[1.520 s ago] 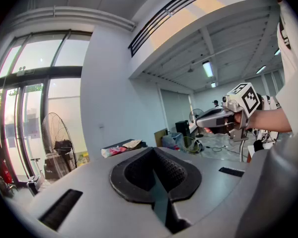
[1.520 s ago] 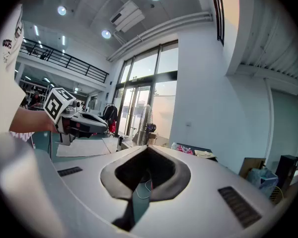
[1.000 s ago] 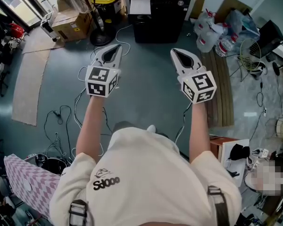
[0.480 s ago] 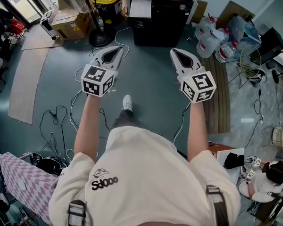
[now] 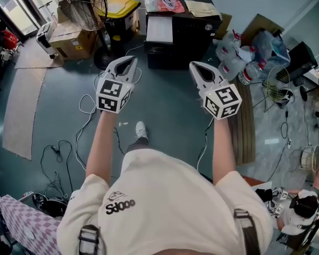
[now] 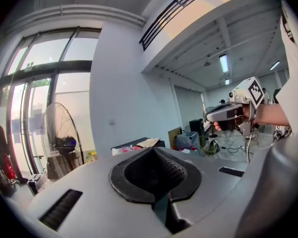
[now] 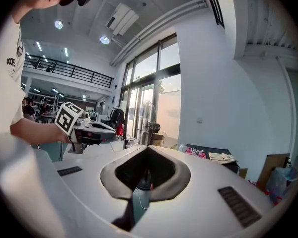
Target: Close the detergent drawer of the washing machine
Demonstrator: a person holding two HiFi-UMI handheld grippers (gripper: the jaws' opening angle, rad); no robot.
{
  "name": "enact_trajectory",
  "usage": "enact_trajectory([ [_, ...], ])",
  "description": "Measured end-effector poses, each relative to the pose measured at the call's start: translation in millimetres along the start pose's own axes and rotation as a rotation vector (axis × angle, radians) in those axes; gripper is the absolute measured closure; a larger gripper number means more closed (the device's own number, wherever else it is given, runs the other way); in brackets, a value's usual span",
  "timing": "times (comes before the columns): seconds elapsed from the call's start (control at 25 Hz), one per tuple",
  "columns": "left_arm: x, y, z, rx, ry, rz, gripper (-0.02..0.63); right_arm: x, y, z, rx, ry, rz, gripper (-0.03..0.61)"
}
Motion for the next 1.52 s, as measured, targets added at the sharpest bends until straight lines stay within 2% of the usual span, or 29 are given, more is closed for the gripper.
enact_trajectory([
  [0.12,-14.4,-30.8,40.8,0.032,-0.023,-0.014,0.601,-25.8,-45.9,-15.4,-0.008,0.012,0.014,0.580],
  [0.28,-18.4,-69.7,85.6,0.054,-0.043,0.009,0.601,-38.5,-103.5,-33.1,0.022,0.028,0.077,0.578],
  [0.48,-11.0,-116.8,133.0,0.084,-0.030,0.045,0.601,-44.4,-168.1,-58.3,0.091,-0.003,0.106,0.578],
  [0.68,-3.7,-157.6,168.0,0.134,-0.031,0.066,0.601,-35.8,-219.3,-84.1,0.114,-0.041,0.160,0.578],
  [0.8,2.1,-178.7,182.2,0.163,-0.036,0.080,0.601,-25.1,-243.5,-93.9,0.112,-0.063,0.209,0.544],
  [1.04,16.7,-213.3,189.2,0.207,-0.010,0.124,0.601,3.4,-271.8,-107.9,0.067,-0.063,0.309,0.489],
  [1.28,34.4,-249.8,175.9,0.237,0.024,0.187,0.601,43.0,-291.7,-138.4,0.043,-0.071,0.394,0.482],
  [1.52,34.4,-301.3,165.4,0.245,0.073,0.247,0.601,85.2,-320.2,-182.1,-0.020,-0.051,0.493,0.472],
])
Point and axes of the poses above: the fingertips, and each gripper's own axes: y backward along the fingers, z to its left, x out of its underside, the point moved 7 cm from there along y, backward along the fingers, and after that the axes turned 15 degrees about z, right-handed, at the moved point
